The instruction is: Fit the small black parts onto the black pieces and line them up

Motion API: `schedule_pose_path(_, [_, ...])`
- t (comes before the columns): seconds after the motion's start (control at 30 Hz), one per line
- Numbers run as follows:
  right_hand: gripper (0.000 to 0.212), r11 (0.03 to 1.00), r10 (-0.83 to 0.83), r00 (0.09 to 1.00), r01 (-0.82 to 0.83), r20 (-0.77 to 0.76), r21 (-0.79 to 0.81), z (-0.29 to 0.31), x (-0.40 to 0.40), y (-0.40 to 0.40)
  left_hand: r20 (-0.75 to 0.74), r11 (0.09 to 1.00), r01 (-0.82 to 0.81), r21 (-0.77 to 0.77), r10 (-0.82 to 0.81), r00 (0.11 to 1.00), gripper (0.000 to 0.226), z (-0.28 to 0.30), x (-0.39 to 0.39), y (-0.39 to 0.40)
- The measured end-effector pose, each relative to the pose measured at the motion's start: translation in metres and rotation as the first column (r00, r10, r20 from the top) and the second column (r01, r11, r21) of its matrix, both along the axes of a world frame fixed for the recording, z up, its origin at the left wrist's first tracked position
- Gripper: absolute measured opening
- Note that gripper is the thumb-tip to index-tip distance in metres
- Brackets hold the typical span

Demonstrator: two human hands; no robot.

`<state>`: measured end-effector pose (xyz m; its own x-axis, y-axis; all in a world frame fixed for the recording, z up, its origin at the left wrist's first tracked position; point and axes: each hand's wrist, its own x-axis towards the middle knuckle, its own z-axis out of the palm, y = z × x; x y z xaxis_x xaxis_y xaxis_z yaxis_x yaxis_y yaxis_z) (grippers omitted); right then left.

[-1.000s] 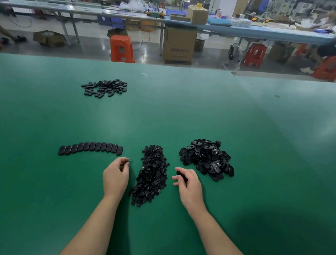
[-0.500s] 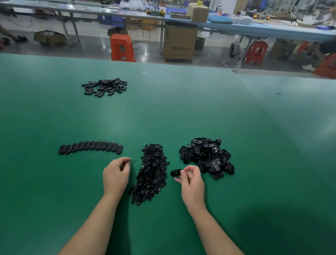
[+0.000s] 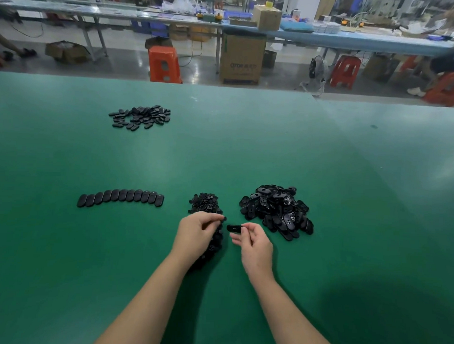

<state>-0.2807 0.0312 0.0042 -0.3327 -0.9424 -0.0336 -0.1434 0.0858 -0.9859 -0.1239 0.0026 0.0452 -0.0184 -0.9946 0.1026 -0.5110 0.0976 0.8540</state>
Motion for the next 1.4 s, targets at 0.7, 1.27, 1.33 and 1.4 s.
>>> schedule_pose_path(0.7, [0.018, 0.999, 0.044, 0.995, -0.044, -0.093, 0.009, -0.001, -0.006, -0.001, 0.124, 0.983, -0.084, 0.165, 0.064, 0.990, 0.011, 0.008, -0.049, -0.002])
schedule_pose_path(1.27, [0.024, 0.996, 0.090, 0.996, -0.090, -0.004, 0.007, 0.002, -0.007, -0.001, 0.092, 0.970, 0.042, 0.241, -0.066, 0.994, 0.008, 0.012, -0.042, -0.008])
schedule_pose_path(1.33, [0.023, 0.996, 0.084, 0.996, -0.084, -0.022, 0.010, 0.001, -0.007, -0.001, 0.095, 0.969, 0.041, 0.242, -0.066, 0.993, 0.009, 0.011, -0.042, -0.008])
schedule_pose_path(1.4, [0.022, 0.996, 0.083, 0.996, -0.083, -0.029, 0.014, 0.001, -0.007, -0.001, 0.095, 0.970, 0.035, 0.240, -0.060, 0.994, 0.008, 0.011, -0.043, -0.007])
